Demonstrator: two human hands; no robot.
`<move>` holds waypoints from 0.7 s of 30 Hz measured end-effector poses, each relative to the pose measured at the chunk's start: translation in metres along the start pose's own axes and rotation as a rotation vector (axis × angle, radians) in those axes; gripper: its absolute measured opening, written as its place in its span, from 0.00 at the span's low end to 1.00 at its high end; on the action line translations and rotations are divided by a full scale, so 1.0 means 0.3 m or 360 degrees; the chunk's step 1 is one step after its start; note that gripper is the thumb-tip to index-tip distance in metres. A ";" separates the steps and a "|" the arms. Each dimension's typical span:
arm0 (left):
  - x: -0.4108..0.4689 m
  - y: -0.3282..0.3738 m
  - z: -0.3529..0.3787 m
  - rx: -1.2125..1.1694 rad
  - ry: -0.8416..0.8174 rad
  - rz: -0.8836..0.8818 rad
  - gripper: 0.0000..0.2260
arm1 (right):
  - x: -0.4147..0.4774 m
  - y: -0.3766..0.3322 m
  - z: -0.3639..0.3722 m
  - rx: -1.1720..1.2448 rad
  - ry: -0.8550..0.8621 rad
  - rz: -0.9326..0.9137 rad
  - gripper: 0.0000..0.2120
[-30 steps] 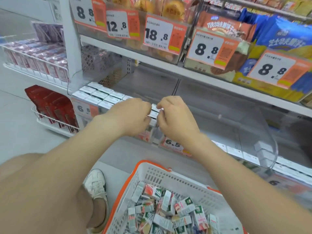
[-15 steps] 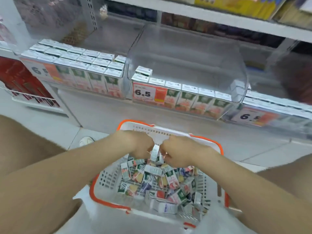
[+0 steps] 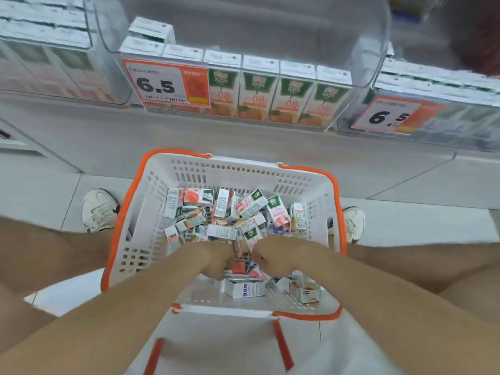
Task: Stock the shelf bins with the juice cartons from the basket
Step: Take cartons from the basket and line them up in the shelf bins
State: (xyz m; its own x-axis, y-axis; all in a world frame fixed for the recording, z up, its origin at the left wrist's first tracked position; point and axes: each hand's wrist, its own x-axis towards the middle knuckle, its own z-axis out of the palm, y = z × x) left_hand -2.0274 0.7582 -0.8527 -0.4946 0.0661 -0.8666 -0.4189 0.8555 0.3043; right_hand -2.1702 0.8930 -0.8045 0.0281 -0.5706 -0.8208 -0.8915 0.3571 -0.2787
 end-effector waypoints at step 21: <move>-0.001 -0.095 -0.005 -0.1216 0.0269 -0.0103 0.21 | 0.019 -0.047 0.128 -0.0083 -0.0170 0.0038 0.29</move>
State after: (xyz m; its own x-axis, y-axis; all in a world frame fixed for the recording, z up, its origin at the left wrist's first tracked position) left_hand -2.0163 0.7329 -0.8605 -0.5348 -0.1032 -0.8386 -0.8282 0.2608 0.4961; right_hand -2.1402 0.9131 -0.8243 0.0522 -0.4796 -0.8760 -0.9147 0.3290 -0.2346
